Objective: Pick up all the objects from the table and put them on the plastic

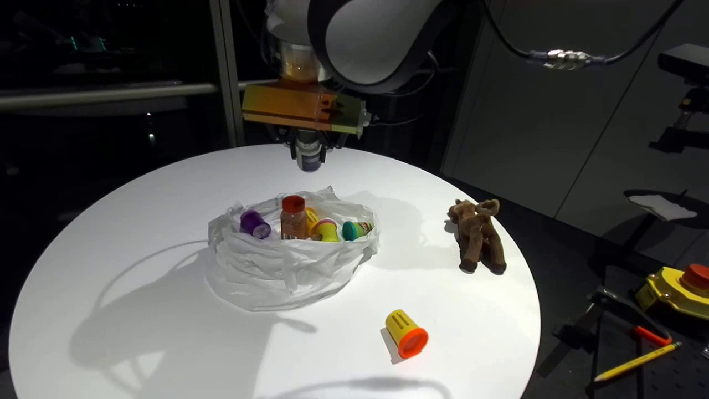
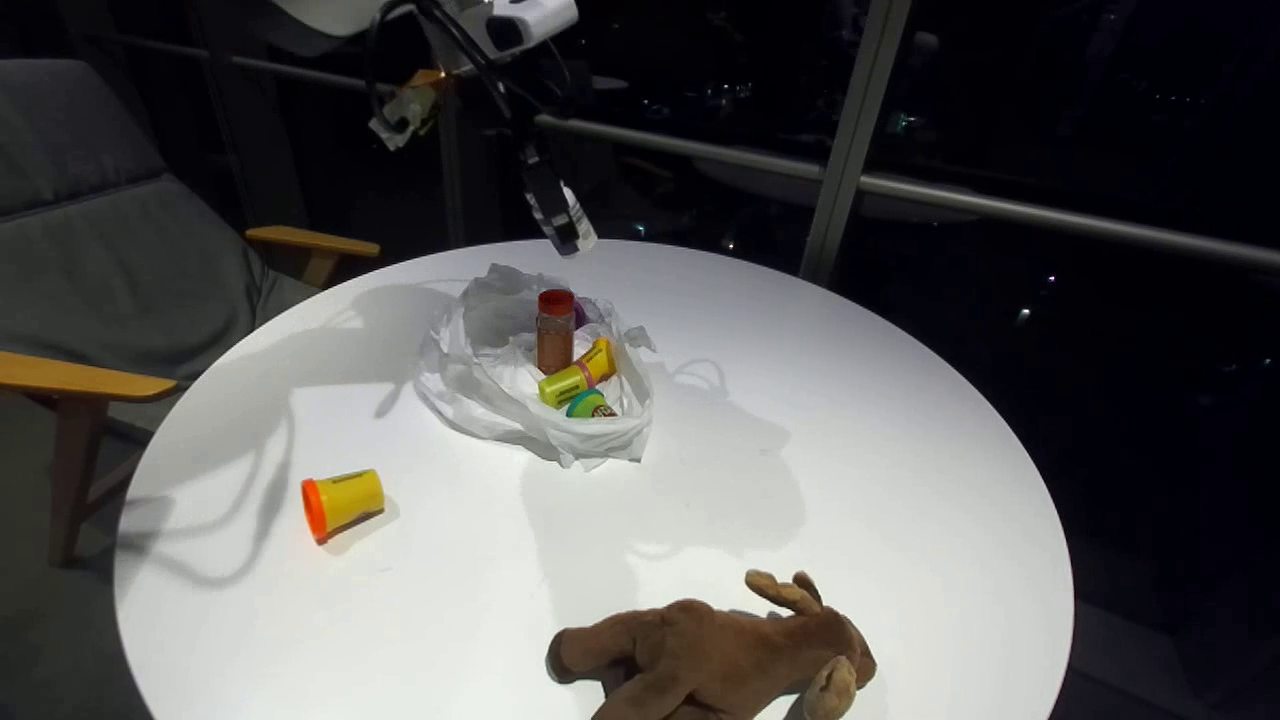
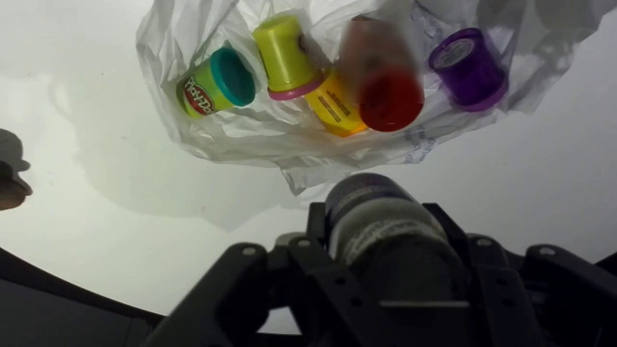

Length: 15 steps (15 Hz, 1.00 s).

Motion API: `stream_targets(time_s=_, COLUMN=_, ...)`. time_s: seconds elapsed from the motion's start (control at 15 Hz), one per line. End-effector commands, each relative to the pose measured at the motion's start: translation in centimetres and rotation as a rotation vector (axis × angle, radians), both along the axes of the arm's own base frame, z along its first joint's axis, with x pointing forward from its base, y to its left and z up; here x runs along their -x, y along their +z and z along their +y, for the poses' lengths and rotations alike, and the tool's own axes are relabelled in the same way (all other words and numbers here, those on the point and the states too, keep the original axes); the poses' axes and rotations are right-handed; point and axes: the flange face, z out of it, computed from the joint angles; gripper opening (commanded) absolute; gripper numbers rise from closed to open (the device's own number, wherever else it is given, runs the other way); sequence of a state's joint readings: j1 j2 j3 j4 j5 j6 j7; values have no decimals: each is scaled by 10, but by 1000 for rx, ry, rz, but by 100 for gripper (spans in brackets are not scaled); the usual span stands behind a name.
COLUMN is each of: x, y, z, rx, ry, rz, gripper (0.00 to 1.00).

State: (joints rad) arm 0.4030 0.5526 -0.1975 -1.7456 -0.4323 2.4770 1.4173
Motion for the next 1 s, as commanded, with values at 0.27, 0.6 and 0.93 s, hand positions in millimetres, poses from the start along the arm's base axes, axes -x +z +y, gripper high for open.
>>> stream_targets(time_s=0.27, x=-36, y=-54, z=-6, rx=-49, ry=-11, rz=174, gripper=27)
stream_targets(time_s=0.6, x=-41, y=-86, z=-30, rx=-38, ry=-58, rz=263, gripper=77)
stream_targets(time_s=0.93, x=-40, y=-101, z=-29, rx=-40, ry=-13, rz=304, gripper=100)
